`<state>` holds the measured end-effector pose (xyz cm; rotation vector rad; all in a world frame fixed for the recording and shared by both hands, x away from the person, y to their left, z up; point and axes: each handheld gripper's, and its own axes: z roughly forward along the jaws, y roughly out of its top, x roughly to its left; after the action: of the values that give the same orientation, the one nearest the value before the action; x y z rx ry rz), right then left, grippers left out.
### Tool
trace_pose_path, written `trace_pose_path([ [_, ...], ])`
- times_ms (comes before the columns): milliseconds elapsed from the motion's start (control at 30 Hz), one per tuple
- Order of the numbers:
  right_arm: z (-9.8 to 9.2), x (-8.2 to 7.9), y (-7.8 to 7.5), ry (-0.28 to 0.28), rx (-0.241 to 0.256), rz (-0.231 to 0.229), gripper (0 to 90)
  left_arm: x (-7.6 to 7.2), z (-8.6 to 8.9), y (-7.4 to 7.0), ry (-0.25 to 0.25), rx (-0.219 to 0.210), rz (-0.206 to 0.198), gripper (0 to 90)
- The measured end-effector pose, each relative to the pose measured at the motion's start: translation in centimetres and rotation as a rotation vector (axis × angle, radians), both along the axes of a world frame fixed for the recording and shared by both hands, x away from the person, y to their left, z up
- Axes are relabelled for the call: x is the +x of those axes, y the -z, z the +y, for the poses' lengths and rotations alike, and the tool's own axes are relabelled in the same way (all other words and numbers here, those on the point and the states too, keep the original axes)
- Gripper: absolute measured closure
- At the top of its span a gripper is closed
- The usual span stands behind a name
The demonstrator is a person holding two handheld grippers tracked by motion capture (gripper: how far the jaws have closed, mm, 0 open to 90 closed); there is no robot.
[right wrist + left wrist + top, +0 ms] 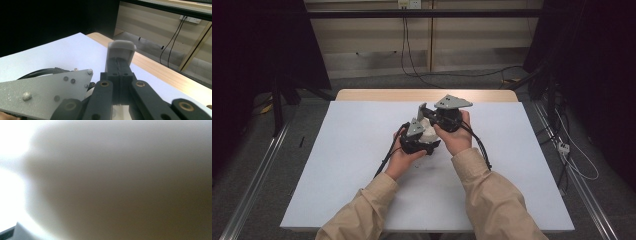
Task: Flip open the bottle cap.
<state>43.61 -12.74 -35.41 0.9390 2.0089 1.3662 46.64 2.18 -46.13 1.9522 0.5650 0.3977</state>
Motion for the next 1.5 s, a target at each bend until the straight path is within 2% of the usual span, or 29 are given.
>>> trace_pose_path([
  [867,0.7,0.8,-0.3,-0.001,-0.022,-0.001,90.0,0.0,0.0,0.0,-0.003,0.011,-0.008,18.7],
  [1500,1.1,1.5,-0.1,-0.001,-0.007,0.001,90.0,0.0,-0.1,0.0,-0.001,0.007,-0.003,18.7],
])
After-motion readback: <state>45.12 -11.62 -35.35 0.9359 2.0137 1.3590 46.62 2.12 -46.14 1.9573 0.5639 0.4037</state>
